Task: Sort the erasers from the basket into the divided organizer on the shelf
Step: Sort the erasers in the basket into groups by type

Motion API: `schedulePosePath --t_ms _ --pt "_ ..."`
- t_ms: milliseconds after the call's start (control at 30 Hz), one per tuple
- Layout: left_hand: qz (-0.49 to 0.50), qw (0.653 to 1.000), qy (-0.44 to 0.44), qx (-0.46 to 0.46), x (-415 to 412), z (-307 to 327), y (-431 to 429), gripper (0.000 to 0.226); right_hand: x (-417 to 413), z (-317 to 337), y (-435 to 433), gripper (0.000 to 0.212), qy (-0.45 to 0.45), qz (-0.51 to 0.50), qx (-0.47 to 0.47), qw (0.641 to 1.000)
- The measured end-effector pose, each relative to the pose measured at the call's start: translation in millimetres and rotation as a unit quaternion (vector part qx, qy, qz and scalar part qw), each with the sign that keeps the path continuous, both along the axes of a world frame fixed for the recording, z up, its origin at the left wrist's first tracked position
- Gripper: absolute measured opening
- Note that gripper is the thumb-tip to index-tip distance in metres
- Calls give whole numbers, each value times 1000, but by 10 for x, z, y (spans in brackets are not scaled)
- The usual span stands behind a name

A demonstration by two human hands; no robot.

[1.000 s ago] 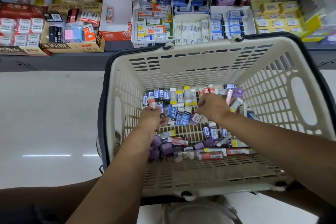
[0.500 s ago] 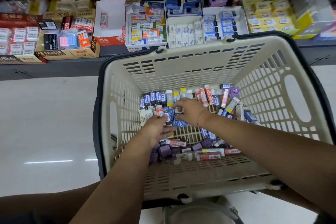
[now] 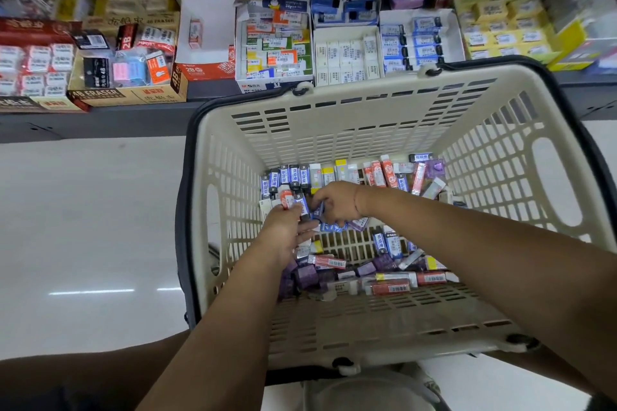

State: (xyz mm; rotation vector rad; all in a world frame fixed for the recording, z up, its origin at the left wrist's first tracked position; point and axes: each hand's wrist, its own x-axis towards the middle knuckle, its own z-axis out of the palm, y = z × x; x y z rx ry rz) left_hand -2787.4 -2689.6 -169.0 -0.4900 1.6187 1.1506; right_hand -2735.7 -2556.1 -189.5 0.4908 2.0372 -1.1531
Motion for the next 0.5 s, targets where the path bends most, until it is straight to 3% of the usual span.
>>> schedulePosePath --t_ms 133,267,400,500 --pt "-6 1000 21 -11 -28 29 -28 45 103 30 54 36 30 -31 13 999" --pt "-29 998 10 -47 -29 59 -134 39 275 55 134 23 74 -42 94 992" --pt "-18 997 -19 -71 22 103 -259 39 547 19 178 13 61 -55 192 978" --pt "3 997 -50 -61 77 140 -257 39 693 -38 179 20 44 -122 225 966"
